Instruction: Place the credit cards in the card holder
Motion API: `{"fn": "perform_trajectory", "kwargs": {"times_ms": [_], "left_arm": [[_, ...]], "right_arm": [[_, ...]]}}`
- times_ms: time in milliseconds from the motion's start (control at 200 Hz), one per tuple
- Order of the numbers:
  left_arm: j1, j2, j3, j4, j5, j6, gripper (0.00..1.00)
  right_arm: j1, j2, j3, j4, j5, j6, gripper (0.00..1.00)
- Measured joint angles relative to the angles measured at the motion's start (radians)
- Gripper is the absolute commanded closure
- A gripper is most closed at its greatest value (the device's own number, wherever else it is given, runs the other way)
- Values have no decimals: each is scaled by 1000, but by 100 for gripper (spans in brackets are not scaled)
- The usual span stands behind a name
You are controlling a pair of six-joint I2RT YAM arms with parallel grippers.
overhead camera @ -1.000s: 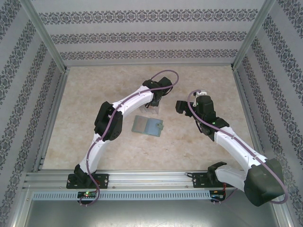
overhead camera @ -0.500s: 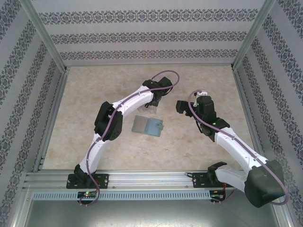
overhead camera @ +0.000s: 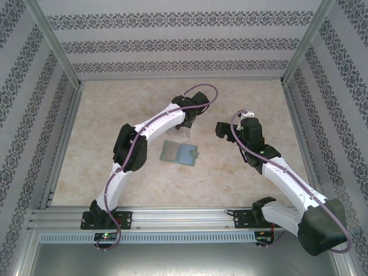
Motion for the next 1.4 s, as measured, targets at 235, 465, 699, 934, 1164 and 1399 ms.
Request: {"fn": "perform_trajectory", "kwargs": {"times_ms": [235, 465, 699, 934, 1164, 1399], "left_arm": [[0, -45, 0, -4, 65, -1, 100], [5, -144, -8, -16, 219, -23, 100], [69, -426, -277, 141, 538, -103, 100], [165, -581, -592, 473, 850, -222, 100], [162, -583, -713, 705, 1022, -274, 100], [162, -600, -791, 900, 1084, -348, 100]], "right_arm": [[0, 3, 0, 0, 0, 0, 2], [-14, -55, -38, 14, -3, 55, 2], [-66, -34, -43, 47, -208, 196, 6], [-122, 33, -82, 299, -473, 450, 13], [-127, 169, -98, 518, -584, 639, 21], [-123, 261, -109, 648, -621, 717, 30]]}}
